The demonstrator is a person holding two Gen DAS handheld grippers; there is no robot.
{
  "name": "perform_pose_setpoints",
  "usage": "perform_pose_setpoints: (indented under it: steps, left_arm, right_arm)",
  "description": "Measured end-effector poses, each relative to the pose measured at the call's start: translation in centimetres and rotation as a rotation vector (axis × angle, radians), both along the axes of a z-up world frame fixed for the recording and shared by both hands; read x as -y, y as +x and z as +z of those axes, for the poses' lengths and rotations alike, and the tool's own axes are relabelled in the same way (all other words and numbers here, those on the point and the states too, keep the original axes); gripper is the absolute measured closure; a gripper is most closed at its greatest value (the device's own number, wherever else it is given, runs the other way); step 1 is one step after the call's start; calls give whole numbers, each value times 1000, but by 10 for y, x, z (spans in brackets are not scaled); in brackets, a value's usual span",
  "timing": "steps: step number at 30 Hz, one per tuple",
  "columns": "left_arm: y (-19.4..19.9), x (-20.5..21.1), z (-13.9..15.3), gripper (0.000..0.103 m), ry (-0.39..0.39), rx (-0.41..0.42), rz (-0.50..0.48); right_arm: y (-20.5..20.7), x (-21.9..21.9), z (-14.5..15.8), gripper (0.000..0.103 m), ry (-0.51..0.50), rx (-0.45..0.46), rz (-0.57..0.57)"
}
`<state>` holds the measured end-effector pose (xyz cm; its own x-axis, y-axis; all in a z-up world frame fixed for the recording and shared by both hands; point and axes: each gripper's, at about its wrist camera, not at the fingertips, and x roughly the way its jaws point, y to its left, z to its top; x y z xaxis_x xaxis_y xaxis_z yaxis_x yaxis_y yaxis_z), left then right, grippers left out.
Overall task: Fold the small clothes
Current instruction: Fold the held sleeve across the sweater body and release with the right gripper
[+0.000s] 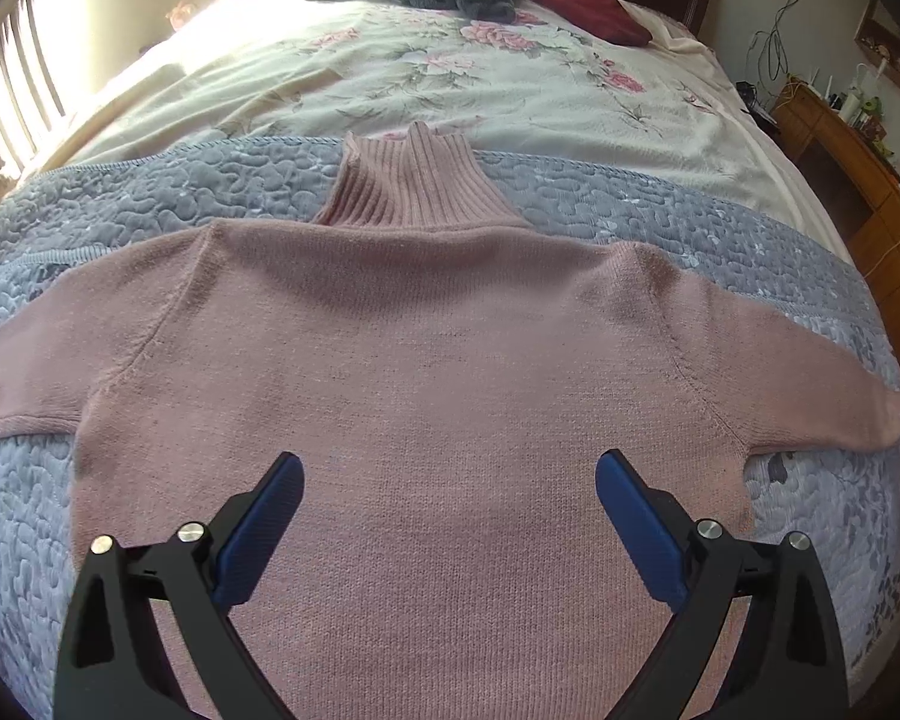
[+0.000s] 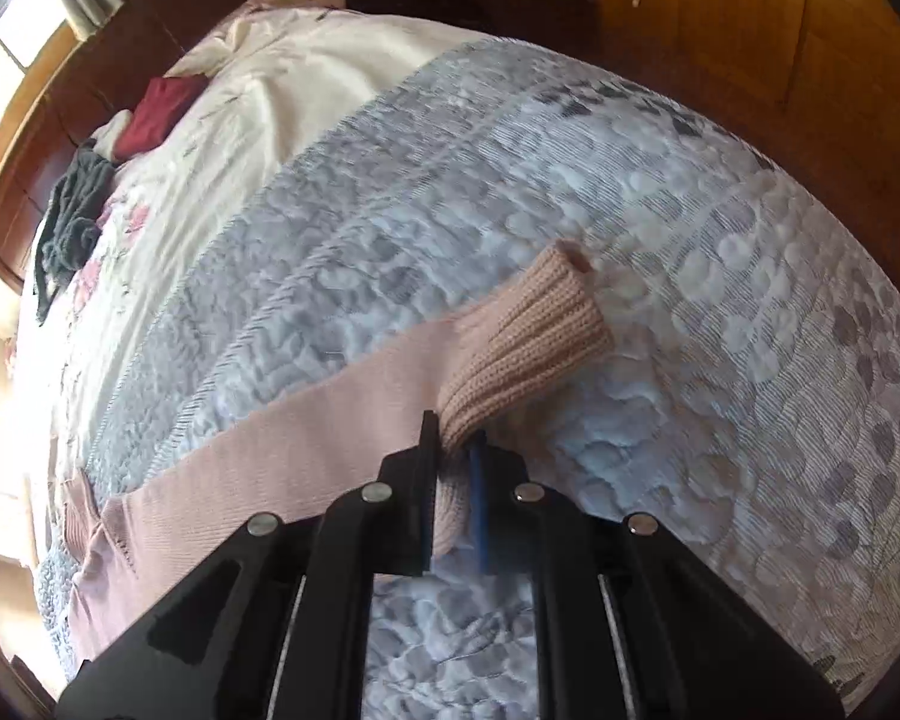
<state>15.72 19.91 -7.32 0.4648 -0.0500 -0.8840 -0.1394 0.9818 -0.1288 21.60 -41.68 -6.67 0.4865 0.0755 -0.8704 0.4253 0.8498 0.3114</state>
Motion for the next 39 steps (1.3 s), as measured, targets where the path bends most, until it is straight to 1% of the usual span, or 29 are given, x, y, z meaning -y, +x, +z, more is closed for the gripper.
perform_pose_setpoints:
  steps: [2,5,9,11,15,17,19,21,25,28,29,30,31,35,39]
  left_arm:
    - [-3,-7,2,5,3,5,-1]
    - [-7,-18,3,5,-7,4,14]
    - [-12,-32,3,5,-35,2,39]
    - [-14,-38,4,5,-41,5,44]
    - [-19,-48,8,5,-52,13,49]
    - [-21,-54,10,5,-61,21,55]
    - [-22,-59,11,5,-76,24,60]
    - [-23,-63,11,5,-87,22,61]
    - [-24,-65,9,5,-93,18,59]
    - [-21,-62,6,5,-116,7,57]
    - [-20,-60,5,5,-123,4,53]
    - [-19,-57,4,5,-132,0,49]
    - [-17,-53,3,5,-144,-4,44]
    - [-7,-29,-7,5,-230,-42,13]
    - [11,14,-28,6,-293,-117,-52]
  right_arm:
    - [3,-28,18,95,6,47,69]
    - [9,-88,41,95,11,98,208]
    - [15,-180,55,95,6,134,396]
    - [18,-224,56,95,27,141,476]
    - [14,-309,51,95,12,138,629]
    - [11,-346,43,95,20,124,693]
    - [7,-378,32,95,4,104,743]
    - [5,-403,19,95,-11,78,777]
    - [2,-425,-8,95,-6,25,804]
    - [-1,-431,-22,90,-15,-5,828]
    - [-3,-433,-27,85,-16,-22,847]
    - [-7,-433,-31,83,-17,-38,864]
    - [-12,-433,-33,83,-12,-46,886]
    - [-35,-418,-30,81,63,-47,943]
    - [-54,-377,-15,74,67,3,891]
